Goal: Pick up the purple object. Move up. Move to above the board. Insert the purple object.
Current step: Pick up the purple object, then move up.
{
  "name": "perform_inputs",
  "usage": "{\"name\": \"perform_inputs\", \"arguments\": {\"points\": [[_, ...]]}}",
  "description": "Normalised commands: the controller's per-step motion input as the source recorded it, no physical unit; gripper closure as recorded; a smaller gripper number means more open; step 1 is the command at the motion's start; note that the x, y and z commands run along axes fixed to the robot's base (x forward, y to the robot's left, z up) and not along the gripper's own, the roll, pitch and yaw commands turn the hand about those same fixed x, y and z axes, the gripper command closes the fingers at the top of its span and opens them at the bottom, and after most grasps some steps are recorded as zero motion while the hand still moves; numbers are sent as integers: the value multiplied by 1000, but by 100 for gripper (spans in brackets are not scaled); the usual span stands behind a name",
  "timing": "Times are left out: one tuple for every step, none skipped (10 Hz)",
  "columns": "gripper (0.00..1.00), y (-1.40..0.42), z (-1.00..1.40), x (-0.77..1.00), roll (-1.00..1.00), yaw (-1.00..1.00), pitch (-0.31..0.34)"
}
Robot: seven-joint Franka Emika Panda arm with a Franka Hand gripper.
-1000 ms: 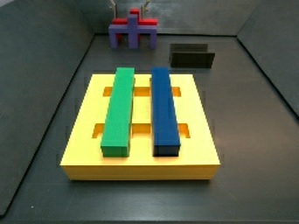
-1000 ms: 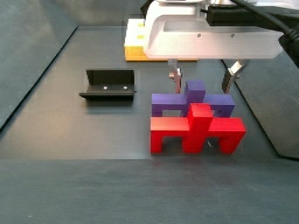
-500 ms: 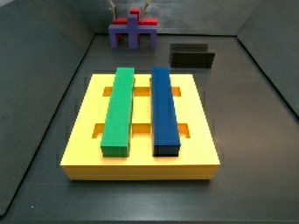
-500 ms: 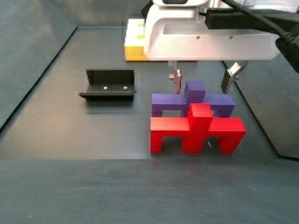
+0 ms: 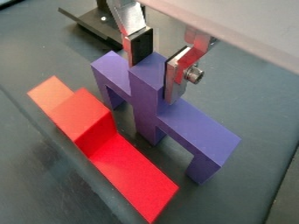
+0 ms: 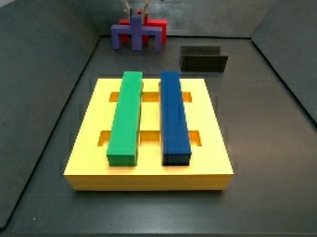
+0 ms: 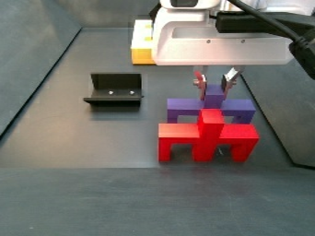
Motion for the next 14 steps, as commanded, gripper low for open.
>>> {"name": "perform_inputs", "arguments": {"points": [[100, 0, 0, 0, 0, 0, 0], [100, 0, 0, 0, 0, 0, 0], [100, 0, 0, 0, 0, 0, 0], [100, 0, 0, 0, 0, 0, 0], [100, 0, 0, 0, 0, 0, 0], [100, 0, 0, 0, 0, 0, 0], [100, 0, 0, 0, 0, 0, 0], [100, 0, 0, 0, 0, 0, 0], [100, 0, 0, 0, 0, 0, 0], [100, 0, 0, 0, 0, 0, 0], [100, 0, 0, 0, 0, 0, 0], [100, 0, 0, 0, 0, 0, 0], [100, 0, 0, 0, 0, 0, 0], [100, 0, 833, 0, 0, 0, 0]]}}
